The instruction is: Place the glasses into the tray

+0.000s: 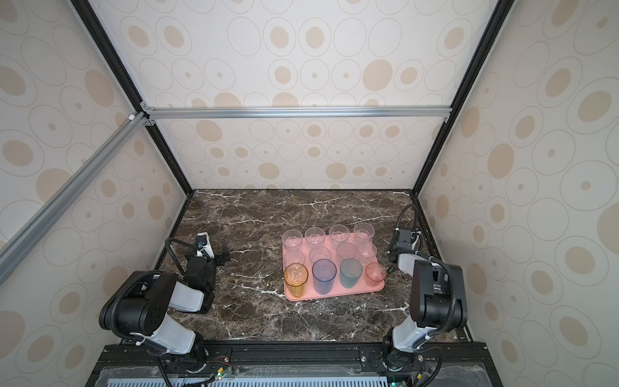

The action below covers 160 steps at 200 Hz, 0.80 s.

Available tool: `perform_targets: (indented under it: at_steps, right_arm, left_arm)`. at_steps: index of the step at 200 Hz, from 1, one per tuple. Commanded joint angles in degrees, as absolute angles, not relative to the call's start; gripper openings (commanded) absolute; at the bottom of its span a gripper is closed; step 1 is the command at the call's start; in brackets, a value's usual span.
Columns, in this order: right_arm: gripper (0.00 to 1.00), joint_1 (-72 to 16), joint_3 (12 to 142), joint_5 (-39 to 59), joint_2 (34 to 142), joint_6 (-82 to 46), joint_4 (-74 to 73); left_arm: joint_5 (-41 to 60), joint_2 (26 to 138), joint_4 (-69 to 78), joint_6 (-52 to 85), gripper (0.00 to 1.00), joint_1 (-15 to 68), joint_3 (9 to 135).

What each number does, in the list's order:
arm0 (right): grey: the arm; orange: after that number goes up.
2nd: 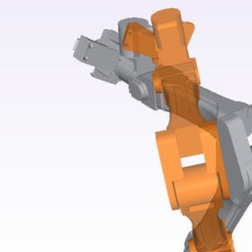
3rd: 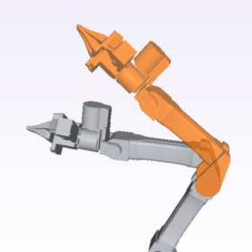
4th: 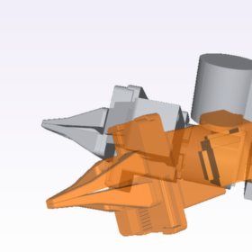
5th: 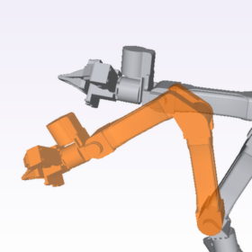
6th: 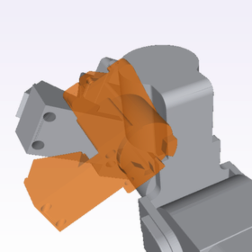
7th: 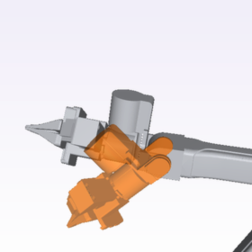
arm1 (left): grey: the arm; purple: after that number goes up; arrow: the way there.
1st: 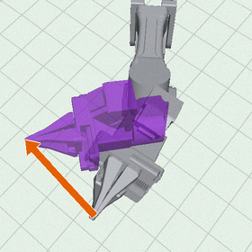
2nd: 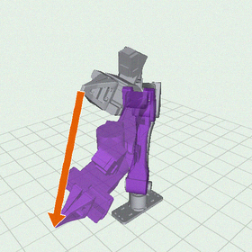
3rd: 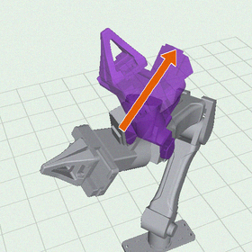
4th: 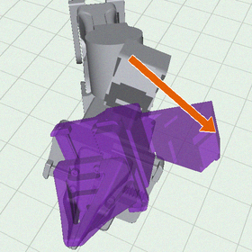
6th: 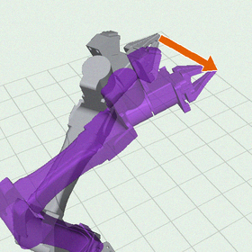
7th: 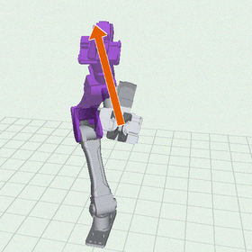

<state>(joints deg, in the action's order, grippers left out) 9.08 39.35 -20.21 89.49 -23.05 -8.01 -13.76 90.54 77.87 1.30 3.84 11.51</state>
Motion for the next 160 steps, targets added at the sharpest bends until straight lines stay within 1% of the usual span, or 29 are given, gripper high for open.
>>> perform_targets:
  at_steps: [1,24,52,62,71,80,88,106,119,131,160]
  right_arm:
    - [0.7,8.89,36.85,-19.26,87.1,-22.25,-13.92]
    - [0.69,7.78,36.12,-19.96,86.46,-20.92,-15.45]
    - [0.68,3.47,32.78,-24.24,84.2,-16.96,-21.28]
    - [0.68,1.73,30.79,-25.83,83.37,-15.12,-24.76]
    - [0.69,-1.04,27.55,-28.25,82.8,-11.87,-31.49]
    - [0.71,-3.74,25.21,-30.3,83.31,-8.8,-37.96]
    - [0.73,-4.09,24.67,-31.12,84.02,-8.34,-40.7]
    - [0.76,-4.06,26.67,-30.16,83.62,-8.92,-35.78]
    - [0.78,-4.21,26.08,-30.08,84.29,-7.75,-38.13]
    - [0.81,-4.25,26.57,-29.9,83.97,-8.23,-36.59]
    - [0.84,-4.24,26.58,-29.88,84.11,-8.11,-36.74]
  left_arm:
    - [-13.27,90.62,78.4,1.58,0.99,3.25,12.61]
    - [-13.27,90.66,78.4,1.6,0.99,3.25,12.66]
    - [-13.34,90.62,78.4,1.58,0.99,3.25,12.65]
    - [-13.27,90.62,78.4,1.59,0.99,3.26,12.59]
    - [-13.29,90.66,78.4,1.59,0.99,3.27,12.6]
    - [-13.29,90.62,78.4,1.63,0.99,3.25,12.61]
    - [-13.27,90.64,78.4,1.66,0.99,3.28,12.59]
    - [-13.27,90.62,78.4,1.58,0.99,3.25,12.57]
    - [-13.27,90.62,78.4,1.58,0.99,3.25,12.57]
    - [-13.27,90.62,78.4,1.58,0.99,3.25,12.57]
    - [-13.27,90.62,78.43,1.59,0.99,3.26,12.58]
